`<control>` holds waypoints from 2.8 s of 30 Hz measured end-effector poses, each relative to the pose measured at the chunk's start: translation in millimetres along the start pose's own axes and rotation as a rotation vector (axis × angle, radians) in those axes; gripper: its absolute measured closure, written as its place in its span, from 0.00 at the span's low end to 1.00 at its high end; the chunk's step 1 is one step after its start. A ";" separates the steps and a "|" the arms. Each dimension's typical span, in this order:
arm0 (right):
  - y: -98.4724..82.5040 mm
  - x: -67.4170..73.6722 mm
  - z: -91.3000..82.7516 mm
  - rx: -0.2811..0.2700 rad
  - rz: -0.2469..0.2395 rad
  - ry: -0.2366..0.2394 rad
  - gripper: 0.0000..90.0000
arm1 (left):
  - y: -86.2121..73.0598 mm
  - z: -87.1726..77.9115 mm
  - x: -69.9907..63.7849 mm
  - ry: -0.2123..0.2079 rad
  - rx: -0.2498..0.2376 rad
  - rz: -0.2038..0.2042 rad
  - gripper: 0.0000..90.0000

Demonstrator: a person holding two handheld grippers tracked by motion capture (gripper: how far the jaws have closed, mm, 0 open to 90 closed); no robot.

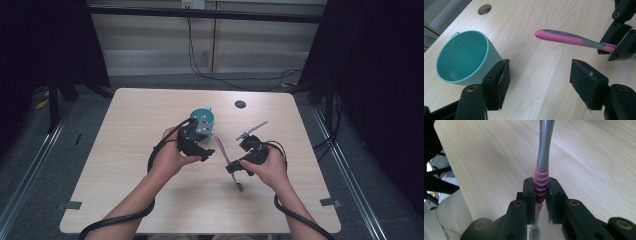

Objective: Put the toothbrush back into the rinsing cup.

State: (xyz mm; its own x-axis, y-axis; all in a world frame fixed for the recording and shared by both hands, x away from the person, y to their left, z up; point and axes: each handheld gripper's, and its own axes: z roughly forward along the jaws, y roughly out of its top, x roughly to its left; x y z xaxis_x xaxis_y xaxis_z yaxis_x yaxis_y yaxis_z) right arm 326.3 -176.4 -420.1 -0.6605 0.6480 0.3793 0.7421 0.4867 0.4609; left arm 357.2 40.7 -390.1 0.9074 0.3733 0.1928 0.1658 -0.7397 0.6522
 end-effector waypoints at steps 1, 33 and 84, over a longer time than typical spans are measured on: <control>0.6 0.0 -0.2 0.008 -0.004 -0.006 0.87 | 0.0 0.0 0.0 0.000 0.000 0.000 0.36; 11.7 3.6 4.1 0.208 -0.079 -0.024 0.87 | -3.3 2.8 -10.7 0.068 0.065 0.188 0.38; 30.3 2.1 3.6 0.375 -0.133 0.023 0.87 | 10.0 9.5 -49.8 0.177 0.151 0.719 0.52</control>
State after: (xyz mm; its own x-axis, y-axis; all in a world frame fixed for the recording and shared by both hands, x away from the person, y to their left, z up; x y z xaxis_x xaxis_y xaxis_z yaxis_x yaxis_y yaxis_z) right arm 347.8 -158.2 -408.2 -0.7530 0.5535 0.3558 0.6371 0.7484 0.1843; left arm 317.3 9.4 -400.1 0.7385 -0.1552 0.6561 -0.3807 -0.8992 0.2159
